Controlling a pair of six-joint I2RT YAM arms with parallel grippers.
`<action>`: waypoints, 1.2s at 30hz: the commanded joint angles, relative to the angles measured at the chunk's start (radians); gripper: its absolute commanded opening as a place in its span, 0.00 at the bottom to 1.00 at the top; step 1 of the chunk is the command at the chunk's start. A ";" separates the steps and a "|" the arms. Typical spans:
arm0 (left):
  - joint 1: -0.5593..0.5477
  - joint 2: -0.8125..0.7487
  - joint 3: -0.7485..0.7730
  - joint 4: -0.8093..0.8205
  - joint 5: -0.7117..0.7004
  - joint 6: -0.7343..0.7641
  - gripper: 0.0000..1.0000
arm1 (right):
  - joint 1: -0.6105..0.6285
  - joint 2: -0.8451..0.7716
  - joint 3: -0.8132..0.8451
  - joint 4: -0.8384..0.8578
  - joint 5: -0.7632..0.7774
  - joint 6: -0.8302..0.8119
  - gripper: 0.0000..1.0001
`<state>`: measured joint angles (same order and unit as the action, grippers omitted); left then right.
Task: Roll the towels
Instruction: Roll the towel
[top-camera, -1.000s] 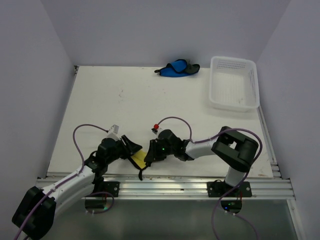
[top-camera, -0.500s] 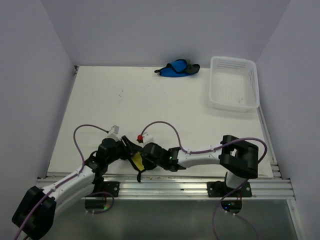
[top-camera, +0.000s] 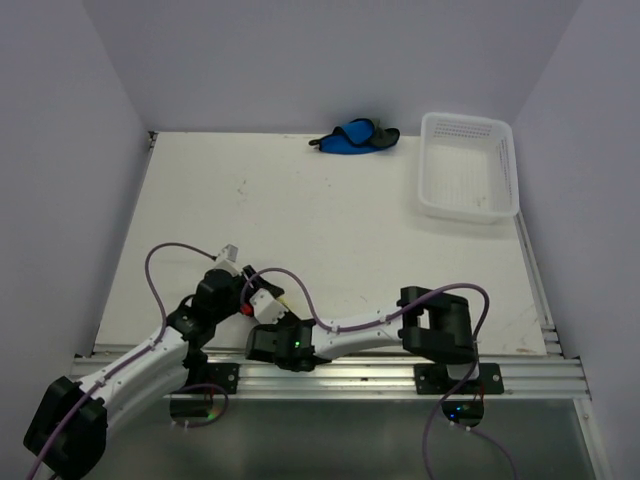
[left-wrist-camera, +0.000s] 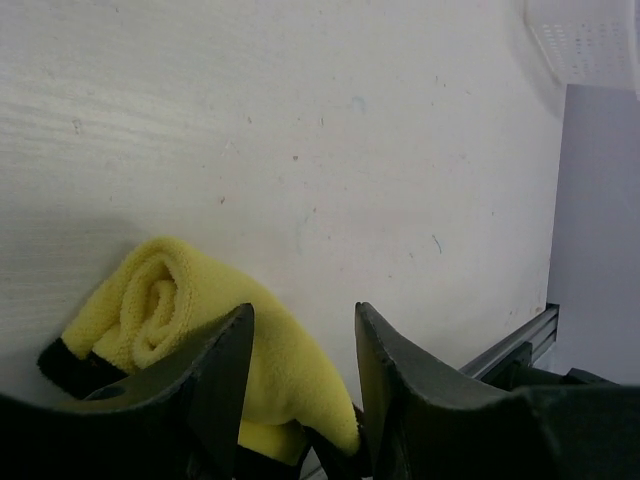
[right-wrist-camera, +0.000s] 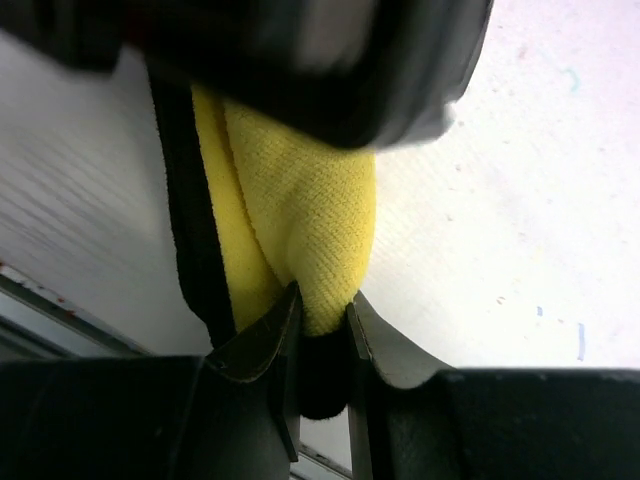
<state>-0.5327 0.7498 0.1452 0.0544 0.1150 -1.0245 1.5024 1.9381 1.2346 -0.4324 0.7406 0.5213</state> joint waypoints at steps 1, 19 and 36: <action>0.000 -0.018 0.083 -0.048 -0.043 0.043 0.50 | 0.030 0.036 0.043 -0.141 0.140 -0.024 0.00; 0.000 0.028 0.111 0.044 0.064 0.046 0.50 | 0.127 0.281 0.300 -0.417 0.443 0.103 0.00; 0.000 0.121 0.059 0.119 0.091 0.051 0.50 | 0.065 0.378 0.378 -0.471 0.473 0.092 0.00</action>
<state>-0.5304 0.8639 0.2394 0.1020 0.1841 -0.9764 1.5826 2.3058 1.6115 -0.9115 1.1946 0.6277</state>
